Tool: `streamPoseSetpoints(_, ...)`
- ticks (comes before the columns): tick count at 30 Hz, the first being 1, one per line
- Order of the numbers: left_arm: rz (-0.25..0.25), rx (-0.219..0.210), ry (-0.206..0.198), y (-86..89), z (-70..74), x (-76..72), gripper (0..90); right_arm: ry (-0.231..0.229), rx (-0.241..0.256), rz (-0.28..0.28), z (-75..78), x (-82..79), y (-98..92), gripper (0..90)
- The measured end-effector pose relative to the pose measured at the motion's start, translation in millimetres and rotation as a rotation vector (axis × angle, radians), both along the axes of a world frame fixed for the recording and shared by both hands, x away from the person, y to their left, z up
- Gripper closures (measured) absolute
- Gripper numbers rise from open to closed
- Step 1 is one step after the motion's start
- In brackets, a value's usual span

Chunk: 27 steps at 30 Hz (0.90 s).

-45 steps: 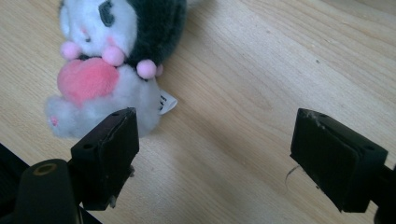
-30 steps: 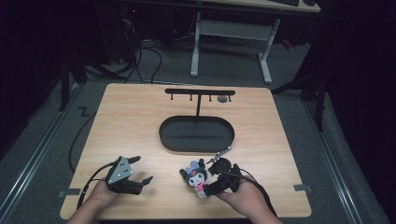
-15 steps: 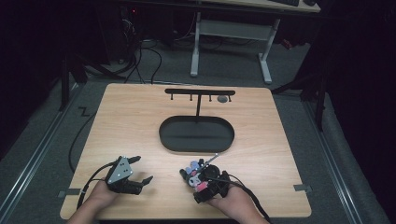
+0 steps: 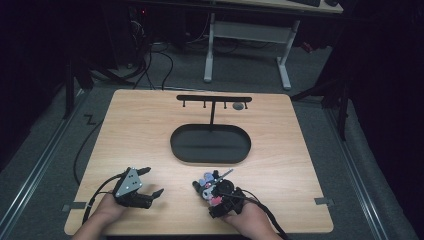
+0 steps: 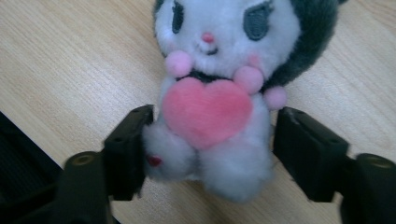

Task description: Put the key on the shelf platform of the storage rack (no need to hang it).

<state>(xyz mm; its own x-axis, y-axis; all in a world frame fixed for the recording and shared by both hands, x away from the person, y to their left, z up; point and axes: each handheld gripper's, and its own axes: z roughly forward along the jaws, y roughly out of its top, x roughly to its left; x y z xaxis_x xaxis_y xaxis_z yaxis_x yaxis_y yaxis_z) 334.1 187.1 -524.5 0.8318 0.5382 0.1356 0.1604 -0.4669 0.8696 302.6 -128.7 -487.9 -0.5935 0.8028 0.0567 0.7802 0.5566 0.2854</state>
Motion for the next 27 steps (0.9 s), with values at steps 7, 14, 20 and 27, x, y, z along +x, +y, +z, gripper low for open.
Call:
streamPoseSetpoints(7,0.0,0.0,0.0,0.0,0.0,0.0,15.4,-0.027,-0.007,0.015,3.3,-0.4,-2.0,46.9)
streamPoseSetpoints(14,0.0,0.0,0.0,0.0,0.0,0.0,15.4,-0.044,0.005,-0.014,11.8,-0.5,-5.5,47.9)
streamPoseSetpoints(20,0.0,0.001,0.0,0.0,0.0,-0.1,15.4,-0.065,0.035,-0.026,24.0,2.3,-13.6,47.8)
streamPoseSetpoints(27,0.0,0.001,0.0,0.0,0.0,0.0,15.4,-0.085,0.036,-0.044,34.1,5.4,-22.2,47.8)
